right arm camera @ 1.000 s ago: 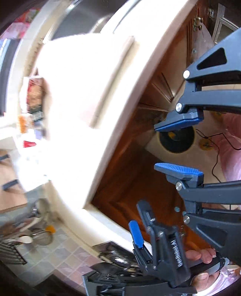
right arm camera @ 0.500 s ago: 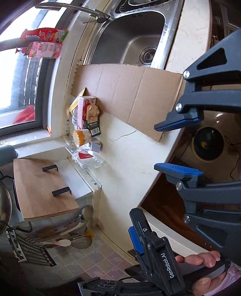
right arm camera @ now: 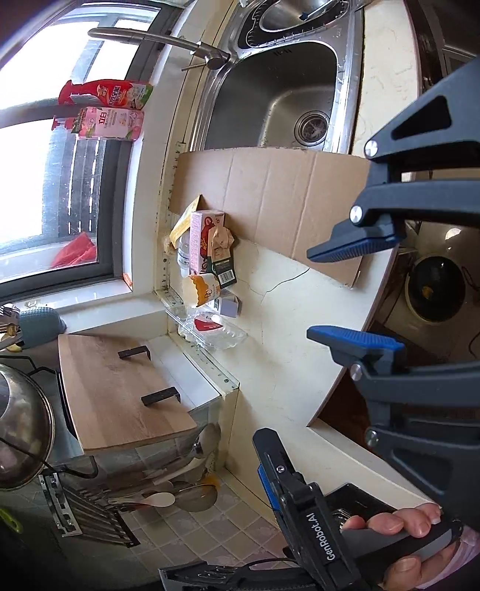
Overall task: Collect trash
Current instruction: 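Raise both open tools back toward the counter trash, then grasp the clear plastic clamshell with the left tool while the right tool grips the paper cup, then lift the clamshell with the left tool while the right tool lifts the orange-rimmed paper cup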
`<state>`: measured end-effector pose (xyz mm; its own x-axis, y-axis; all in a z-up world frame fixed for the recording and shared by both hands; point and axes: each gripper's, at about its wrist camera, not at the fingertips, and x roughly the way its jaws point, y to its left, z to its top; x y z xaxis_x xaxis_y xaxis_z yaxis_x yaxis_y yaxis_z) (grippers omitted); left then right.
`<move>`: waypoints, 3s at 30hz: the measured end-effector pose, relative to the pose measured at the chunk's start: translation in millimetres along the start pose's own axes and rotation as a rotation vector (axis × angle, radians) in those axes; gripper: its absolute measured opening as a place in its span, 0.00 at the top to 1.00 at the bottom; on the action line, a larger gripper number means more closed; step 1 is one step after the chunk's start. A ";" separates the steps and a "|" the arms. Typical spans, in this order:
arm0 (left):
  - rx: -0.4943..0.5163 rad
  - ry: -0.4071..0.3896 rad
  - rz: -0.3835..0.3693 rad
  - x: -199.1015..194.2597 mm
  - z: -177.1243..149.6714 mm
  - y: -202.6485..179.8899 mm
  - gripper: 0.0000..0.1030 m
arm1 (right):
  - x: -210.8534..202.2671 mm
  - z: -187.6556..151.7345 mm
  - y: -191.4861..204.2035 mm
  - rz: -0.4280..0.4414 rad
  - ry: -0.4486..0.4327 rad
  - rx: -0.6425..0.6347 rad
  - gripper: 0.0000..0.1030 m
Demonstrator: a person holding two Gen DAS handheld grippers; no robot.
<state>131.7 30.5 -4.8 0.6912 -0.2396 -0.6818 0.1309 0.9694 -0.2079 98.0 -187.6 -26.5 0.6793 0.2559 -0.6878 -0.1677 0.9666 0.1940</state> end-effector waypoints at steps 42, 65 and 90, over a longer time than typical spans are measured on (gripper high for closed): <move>-0.129 0.176 0.388 250.0 112.7 23.9 0.23 | 223.5 164.5 -74.8 0.298 0.131 -0.182 0.53; -0.162 0.228 0.293 295.8 116.8 51.4 0.81 | 298.1 151.4 -28.9 0.290 0.189 -0.336 0.52; -0.170 0.178 0.370 238.5 101.3 46.0 0.83 | 318.6 150.0 3.0 0.300 0.121 -0.432 0.25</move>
<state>374.5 23.5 -105.9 0.5346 0.1013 -0.8390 -0.2310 0.9725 -0.0297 421.0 -105.6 -140.1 0.4732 0.4975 -0.7271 -0.6380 0.7626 0.1066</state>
